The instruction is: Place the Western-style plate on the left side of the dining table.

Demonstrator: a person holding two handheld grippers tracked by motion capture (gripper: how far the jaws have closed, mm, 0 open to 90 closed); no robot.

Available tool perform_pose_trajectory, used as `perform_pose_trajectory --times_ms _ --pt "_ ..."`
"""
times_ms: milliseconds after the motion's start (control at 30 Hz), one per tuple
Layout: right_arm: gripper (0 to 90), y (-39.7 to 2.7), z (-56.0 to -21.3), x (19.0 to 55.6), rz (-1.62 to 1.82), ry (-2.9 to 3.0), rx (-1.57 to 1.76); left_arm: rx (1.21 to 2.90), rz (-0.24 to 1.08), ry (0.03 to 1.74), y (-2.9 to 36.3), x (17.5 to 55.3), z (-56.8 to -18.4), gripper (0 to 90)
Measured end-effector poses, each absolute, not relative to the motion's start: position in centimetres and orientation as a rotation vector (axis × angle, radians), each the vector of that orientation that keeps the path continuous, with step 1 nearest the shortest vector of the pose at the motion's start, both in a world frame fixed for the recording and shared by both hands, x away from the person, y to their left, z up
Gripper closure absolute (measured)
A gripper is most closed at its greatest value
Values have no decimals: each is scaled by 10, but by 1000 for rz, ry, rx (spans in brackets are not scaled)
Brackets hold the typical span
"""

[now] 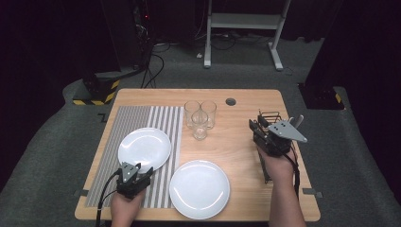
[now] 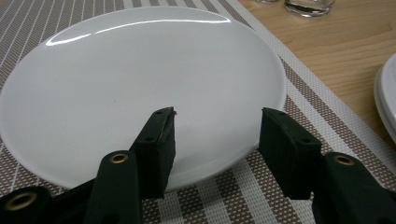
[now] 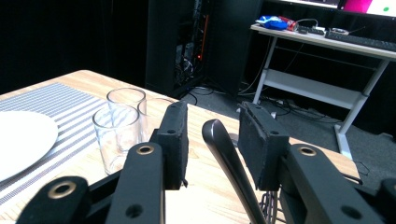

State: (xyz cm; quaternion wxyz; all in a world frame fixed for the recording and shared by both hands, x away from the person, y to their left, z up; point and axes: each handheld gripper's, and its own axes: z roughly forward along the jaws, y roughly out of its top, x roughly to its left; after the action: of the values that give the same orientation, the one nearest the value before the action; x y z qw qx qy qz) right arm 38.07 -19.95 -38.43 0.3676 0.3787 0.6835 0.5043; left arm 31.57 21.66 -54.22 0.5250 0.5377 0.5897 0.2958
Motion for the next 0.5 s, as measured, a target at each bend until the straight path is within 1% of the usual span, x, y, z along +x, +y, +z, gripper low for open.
perform_pose_trajectory --times_ms 333,500 --pt "700 -200 -384 381 1298 1755 980 1285 707 1410 216 316 -542 464" --pt "751 -200 -384 380 1288 1745 987 1288 706 1411 216 315 -542 464"
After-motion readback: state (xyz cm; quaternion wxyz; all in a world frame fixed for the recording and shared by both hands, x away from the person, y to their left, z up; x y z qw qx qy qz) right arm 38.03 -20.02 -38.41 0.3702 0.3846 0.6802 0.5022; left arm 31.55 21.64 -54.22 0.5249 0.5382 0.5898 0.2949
